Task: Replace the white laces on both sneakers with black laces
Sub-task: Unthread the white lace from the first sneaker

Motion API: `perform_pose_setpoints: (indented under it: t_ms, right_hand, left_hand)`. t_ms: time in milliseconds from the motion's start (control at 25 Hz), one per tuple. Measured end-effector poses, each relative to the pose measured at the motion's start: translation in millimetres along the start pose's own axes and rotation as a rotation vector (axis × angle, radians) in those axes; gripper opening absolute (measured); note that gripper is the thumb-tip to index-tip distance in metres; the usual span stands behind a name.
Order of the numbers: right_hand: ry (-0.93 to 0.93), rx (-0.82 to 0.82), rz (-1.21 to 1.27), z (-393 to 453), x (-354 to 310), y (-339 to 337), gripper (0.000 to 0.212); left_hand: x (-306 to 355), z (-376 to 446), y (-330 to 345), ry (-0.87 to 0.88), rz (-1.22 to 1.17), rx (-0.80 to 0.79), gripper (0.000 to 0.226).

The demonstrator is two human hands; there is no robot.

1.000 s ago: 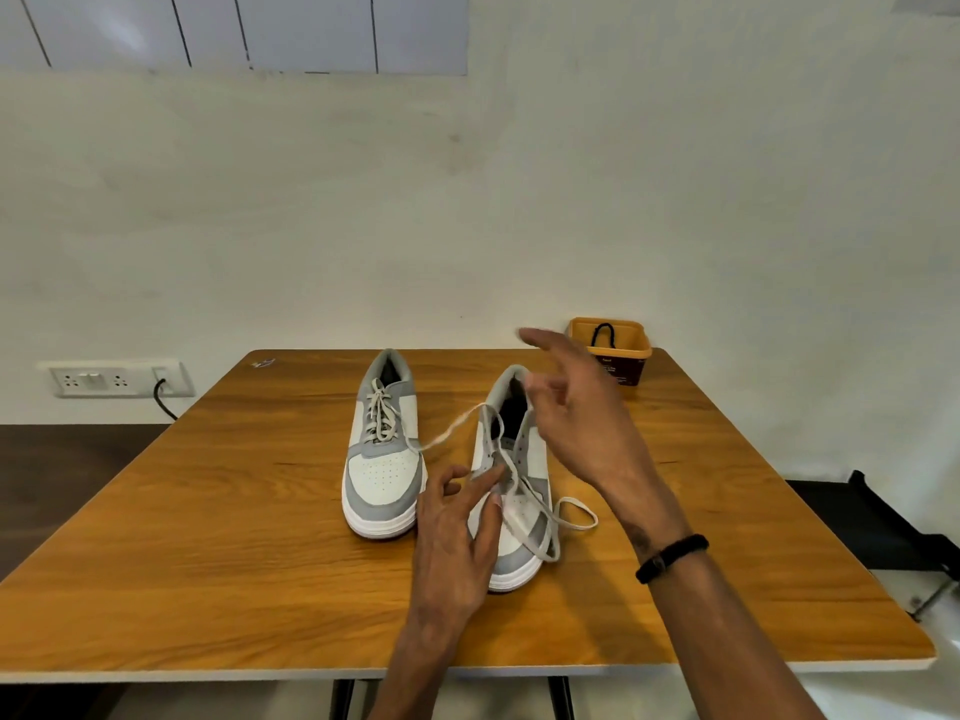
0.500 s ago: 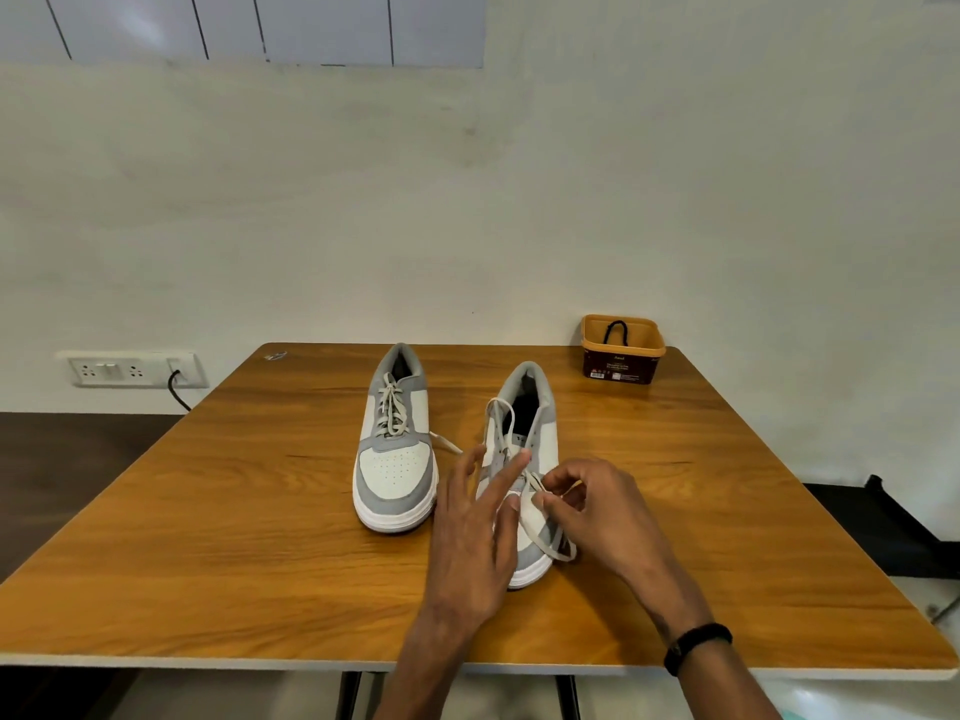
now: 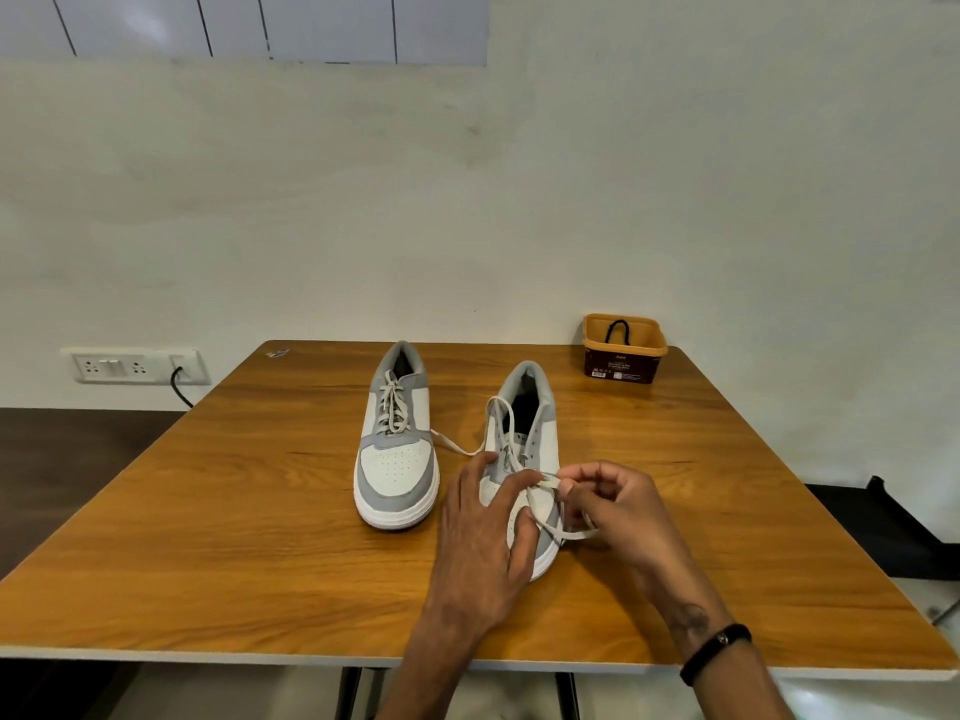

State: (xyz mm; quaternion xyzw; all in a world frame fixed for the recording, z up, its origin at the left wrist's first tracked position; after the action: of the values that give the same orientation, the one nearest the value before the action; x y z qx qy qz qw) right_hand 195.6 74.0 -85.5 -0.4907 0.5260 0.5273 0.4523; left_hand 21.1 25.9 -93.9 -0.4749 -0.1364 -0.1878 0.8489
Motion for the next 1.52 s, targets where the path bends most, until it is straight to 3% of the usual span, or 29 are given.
perform_pose_setpoints:
  t_ms: [160, 280, 400, 480, 720, 920, 1040, 1160, 1360, 1440, 1520]
  right_hand:
    - [0.060, 0.038, 0.128, 2.2, 4.0, 0.4, 0.011]
    - [0.023, 0.016, -0.054, 3.5, 2.0, 5.0, 0.006]
    - [-0.055, -0.001, -0.359, 4.4, -6.4, 9.3, 0.005]
    - [-0.118, 0.000, -0.410, 4.8, -12.1, 11.1, 0.009]
    - [-0.181, 0.057, -0.038, 1.5, -13.3, 13.4, 0.011]
    - [-0.081, 0.056, 0.566, 1.4, -13.4, 14.8, 0.014]
    - [-0.137, 0.046, 0.619, 3.8, -30.6, 11.6, 0.010]
    - [-0.302, 0.012, 0.328, 0.2, -55.0, 10.0, 0.012]
    - [-0.660, 0.085, -0.516, -23.7, -116.1, 14.5, 0.007]
    - [-0.609, 0.045, -0.849, -17.5, -111.8, 21.5, 0.003]
    - [-0.392, -0.078, -1.086, -6.4, -75.0, 27.1, 0.012]
  left_hand:
    - [1.2, -1.3, -5.9, -0.012, 0.001, 0.037, 0.028]
    - [0.5, -1.7, -6.0, -0.017, 0.017, 0.047, 0.029]
    - [0.4, -1.6, -2.2, -0.010, 0.062, 0.022, 0.045]
    - [0.7, -1.7, -0.4, -0.011, 0.079, 0.005, 0.047]
    - [1.7, -2.0, -3.1, -0.046, 0.122, -0.008, 0.047]
    - [1.2, -2.7, -2.5, -0.058, 0.178, -0.009, 0.048]
    - [0.7, -2.4, -1.7, -0.059, 0.174, -0.007, 0.048]
    - [0.4, -3.0, -2.2, -0.067, 0.161, -0.003, 0.048]
    - [-0.4, -2.2, -1.6, -0.080, 0.142, 0.010, 0.048]
    - [0.3, -2.2, -1.8, -0.075, 0.136, 0.018, 0.047]
    - [-0.9, -3.6, -0.2, -0.079, 0.139, 0.003, 0.046]
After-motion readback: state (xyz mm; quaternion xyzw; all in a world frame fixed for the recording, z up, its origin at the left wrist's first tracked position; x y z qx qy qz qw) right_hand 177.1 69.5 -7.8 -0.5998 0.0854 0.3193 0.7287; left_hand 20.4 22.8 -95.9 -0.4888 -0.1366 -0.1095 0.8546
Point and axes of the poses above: each hand's wrist, its own z-axis towards the middle knuckle, its own y-axis out of the palm, x = y × z, the point moved 9 cm from there along z, towards the middle knuckle, and after that the axes turned 13 degrees about z, right-handed, at the moved point
